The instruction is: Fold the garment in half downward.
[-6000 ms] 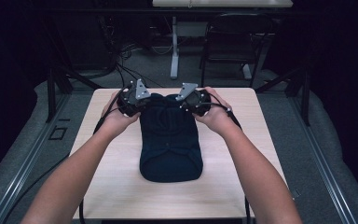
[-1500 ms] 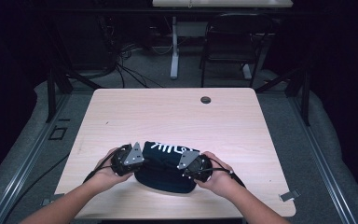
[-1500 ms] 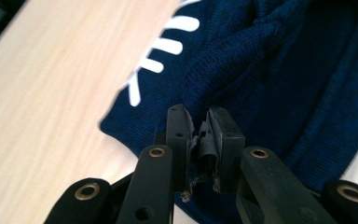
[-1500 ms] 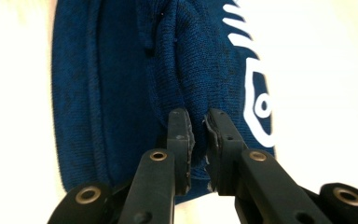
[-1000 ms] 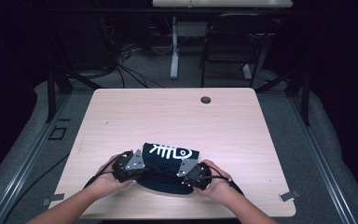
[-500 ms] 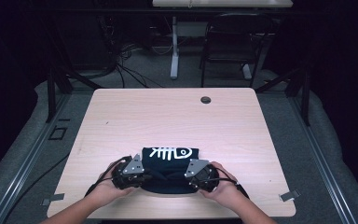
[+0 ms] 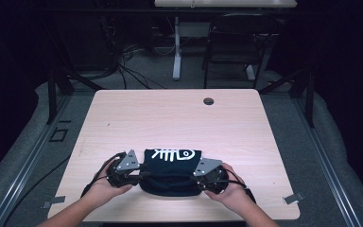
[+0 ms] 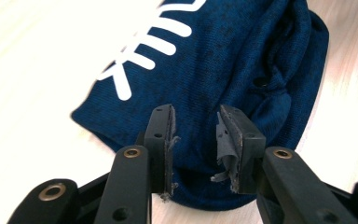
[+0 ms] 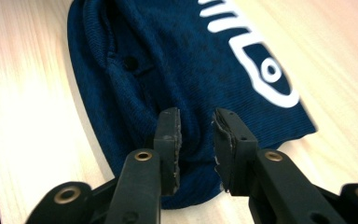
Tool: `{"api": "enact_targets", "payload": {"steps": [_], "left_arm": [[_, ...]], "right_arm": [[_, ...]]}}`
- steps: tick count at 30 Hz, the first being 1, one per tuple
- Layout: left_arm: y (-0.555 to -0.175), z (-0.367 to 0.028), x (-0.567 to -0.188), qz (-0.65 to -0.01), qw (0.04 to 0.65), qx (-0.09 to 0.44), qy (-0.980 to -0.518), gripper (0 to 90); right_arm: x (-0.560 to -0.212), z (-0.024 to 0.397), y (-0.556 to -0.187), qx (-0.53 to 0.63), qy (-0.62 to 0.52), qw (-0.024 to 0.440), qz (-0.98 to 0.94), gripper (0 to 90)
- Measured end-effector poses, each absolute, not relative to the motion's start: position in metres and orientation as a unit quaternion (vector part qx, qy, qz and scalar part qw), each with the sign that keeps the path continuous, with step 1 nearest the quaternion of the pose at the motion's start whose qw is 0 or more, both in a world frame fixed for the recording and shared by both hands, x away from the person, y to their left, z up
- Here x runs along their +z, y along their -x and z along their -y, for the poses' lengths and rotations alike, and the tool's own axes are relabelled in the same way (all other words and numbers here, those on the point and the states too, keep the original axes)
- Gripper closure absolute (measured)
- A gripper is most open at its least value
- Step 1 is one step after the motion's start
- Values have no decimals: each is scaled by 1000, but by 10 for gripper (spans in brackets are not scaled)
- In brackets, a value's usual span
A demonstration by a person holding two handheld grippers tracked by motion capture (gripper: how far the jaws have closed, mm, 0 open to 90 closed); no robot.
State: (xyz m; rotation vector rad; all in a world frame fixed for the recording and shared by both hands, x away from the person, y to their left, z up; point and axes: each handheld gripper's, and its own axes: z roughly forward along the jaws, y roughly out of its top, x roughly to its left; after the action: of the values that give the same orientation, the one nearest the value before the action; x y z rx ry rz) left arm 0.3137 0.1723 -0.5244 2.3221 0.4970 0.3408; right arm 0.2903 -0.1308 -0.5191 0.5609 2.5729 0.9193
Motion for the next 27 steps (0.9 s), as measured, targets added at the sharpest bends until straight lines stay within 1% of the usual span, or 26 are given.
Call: {"api": "enact_targets", "payload": {"steps": [5,7,13,16,22,27], "left_arm": [[-310,-168,-538,-180,343,128,-913,638],[-309,-168,-543,-178,340,126,-915,636],[-307,-171,-550,-189,345,121,-911,631],[-308,-172,-553,-197,351,118,-908,623],[-309,-171,-556,-211,357,121,-902,619],[-315,-166,-558,-216,356,130,-900,621]], "right_arm": [[-532,129,-287,313,-191,160,-917,714],[-537,128,-285,302,-185,160,-921,725],[-551,126,-277,303,-175,147,-925,796],[-556,127,-276,297,-176,142,-928,813],[-561,131,-280,300,-187,142,-925,821],[-561,132,-285,295,-194,152,-923,819]]}}
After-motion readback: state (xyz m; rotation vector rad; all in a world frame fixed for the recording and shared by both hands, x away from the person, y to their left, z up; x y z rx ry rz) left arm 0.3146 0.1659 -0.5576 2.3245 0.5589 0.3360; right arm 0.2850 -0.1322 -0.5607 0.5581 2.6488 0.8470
